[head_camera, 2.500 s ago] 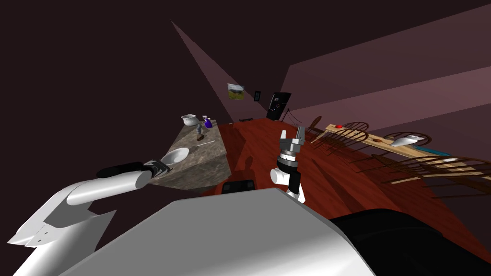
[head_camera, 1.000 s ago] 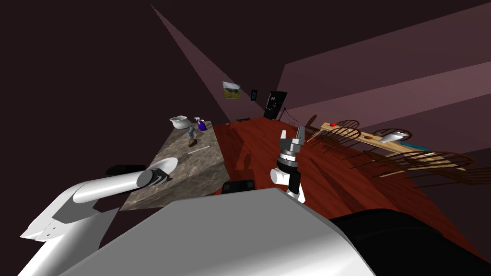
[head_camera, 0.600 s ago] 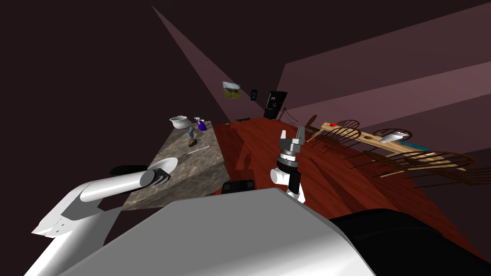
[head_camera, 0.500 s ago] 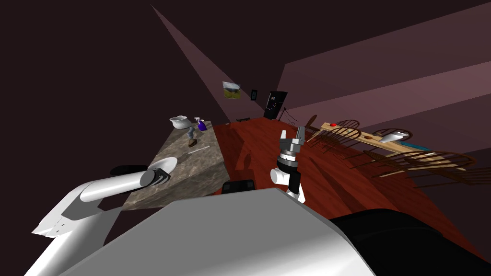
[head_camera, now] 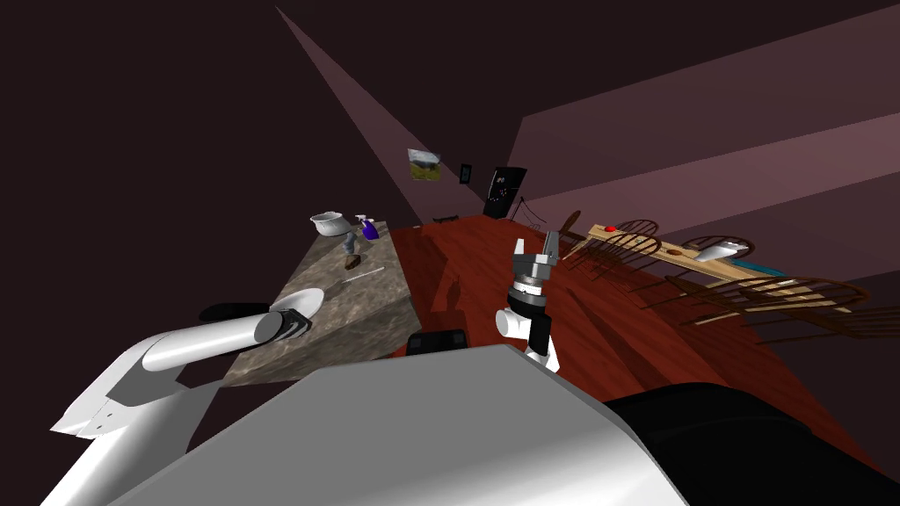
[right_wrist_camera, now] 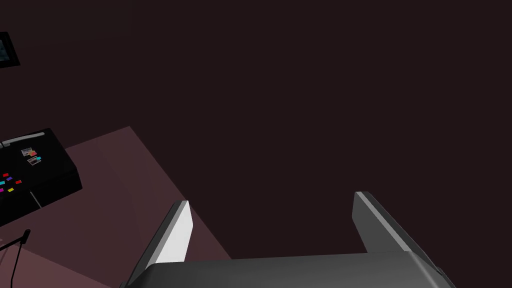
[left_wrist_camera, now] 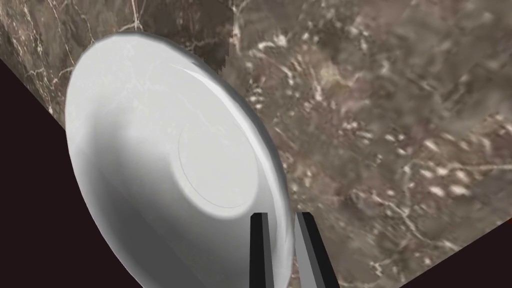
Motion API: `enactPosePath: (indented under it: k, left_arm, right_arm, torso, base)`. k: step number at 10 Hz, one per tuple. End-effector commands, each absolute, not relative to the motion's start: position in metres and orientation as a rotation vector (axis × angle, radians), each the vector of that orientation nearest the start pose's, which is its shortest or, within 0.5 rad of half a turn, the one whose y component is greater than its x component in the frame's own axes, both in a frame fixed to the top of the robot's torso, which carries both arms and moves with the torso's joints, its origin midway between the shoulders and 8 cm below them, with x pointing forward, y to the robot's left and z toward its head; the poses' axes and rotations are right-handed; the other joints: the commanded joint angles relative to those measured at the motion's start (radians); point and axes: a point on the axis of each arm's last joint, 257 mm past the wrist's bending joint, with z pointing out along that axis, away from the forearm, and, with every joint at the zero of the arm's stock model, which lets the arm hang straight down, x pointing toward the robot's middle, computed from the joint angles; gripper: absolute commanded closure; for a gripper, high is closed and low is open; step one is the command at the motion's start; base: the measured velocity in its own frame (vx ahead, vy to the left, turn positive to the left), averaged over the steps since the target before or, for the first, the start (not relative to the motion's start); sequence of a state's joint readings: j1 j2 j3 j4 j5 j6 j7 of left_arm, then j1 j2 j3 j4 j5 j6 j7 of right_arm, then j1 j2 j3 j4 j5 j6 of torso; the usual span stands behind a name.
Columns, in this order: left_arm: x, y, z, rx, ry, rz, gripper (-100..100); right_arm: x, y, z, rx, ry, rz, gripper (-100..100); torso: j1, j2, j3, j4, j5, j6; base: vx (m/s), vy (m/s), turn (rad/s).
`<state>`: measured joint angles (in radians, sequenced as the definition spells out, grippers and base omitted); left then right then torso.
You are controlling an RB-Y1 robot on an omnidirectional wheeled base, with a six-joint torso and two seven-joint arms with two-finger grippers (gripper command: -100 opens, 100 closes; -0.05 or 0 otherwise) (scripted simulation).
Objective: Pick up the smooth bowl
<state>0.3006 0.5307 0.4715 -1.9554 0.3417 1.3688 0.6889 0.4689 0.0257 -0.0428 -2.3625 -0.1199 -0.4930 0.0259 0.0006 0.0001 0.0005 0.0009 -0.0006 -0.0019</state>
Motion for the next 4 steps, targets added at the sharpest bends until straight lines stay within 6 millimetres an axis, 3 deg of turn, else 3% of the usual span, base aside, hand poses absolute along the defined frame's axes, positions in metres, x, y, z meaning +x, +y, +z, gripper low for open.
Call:
enactPosePath:
  k: [1, 3, 4]
  left_arm:
    - [0.2758, 0.5595, -0.3057, -2.493, 0.752, -0.327, 100]
    - [0.2766, 0.5593, -0.3044, -2.492, 0.753, -0.328, 100]
    - [0.2763, 0.5591, -0.3041, -2.494, 0.752, -0.327, 0]
  right_arm:
    - [0.3226, -0.3023, 0.0689, 0.647, 0.45, 1.346, 0]
    - [0.3226, -0.3023, 0.0689, 0.647, 0.45, 1.346, 0]
    - [0.3226, -0.3023, 0.0689, 0.647, 0.45, 1.346, 0]
  torso:
    - [0.0, 0.0, 0.0, 0.0, 0.0, 0.0]
    - [-0.001, 0.0, 0.0, 0.0, -0.001, 0.0]
    - [-0.001, 0.0, 0.0, 0.0, 0.0, 0.0]
  base:
    - [0.0, 0.0, 0.0]
    - [0.0, 0.0, 0.0]
    - [0.0, 0.0, 0.0]
